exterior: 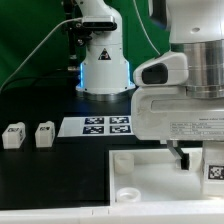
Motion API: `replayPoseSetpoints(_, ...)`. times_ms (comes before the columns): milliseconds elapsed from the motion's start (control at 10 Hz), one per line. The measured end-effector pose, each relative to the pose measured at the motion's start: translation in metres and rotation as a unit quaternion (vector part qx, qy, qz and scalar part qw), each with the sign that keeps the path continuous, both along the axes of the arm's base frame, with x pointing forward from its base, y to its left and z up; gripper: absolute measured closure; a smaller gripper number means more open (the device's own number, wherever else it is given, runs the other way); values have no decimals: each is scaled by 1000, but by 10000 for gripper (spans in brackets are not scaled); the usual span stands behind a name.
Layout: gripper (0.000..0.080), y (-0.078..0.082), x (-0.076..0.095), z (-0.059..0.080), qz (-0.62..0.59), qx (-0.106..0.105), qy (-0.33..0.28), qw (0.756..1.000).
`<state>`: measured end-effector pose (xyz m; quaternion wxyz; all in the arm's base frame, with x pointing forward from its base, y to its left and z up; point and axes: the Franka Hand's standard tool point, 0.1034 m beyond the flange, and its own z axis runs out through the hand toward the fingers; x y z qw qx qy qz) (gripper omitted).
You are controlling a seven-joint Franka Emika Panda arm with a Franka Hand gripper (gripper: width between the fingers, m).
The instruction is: Assemble one leg
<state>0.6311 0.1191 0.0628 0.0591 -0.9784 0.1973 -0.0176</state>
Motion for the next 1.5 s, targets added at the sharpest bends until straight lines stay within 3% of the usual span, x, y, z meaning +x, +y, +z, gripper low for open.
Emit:
replayPoseSetpoints(100, 241, 0, 0, 0, 0, 0, 0, 1000)
replayPoseSetpoints(200, 427, -1, 0, 0, -1, 0, 0, 1000)
replayPoseSetpoints(300, 509, 0, 0, -1, -60, 5, 7, 998)
replayPoseSetpoints(500, 509, 0, 0, -1, -151, 10, 17, 988)
replayPoseSetpoints(700, 509, -1, 0, -1, -274, 23, 32, 961)
replayPoseSetpoints(900, 509, -3, 1, -2, -437, 53, 57, 896)
replayPoseSetpoints(1100, 508, -3, 0, -3, -569, 93, 75, 813)
replayPoseSetpoints(1200, 508, -2, 0, -3, -598, 101, 80, 791)
replayPoseSetpoints(1300, 411, -1, 0, -4, -597, 100, 81, 792)
replayPoseSetpoints(1400, 411, -1, -1, -5, -588, 99, 80, 799)
replayPoseSetpoints(1500, 234, -1, -1, -5, -586, 98, 79, 801)
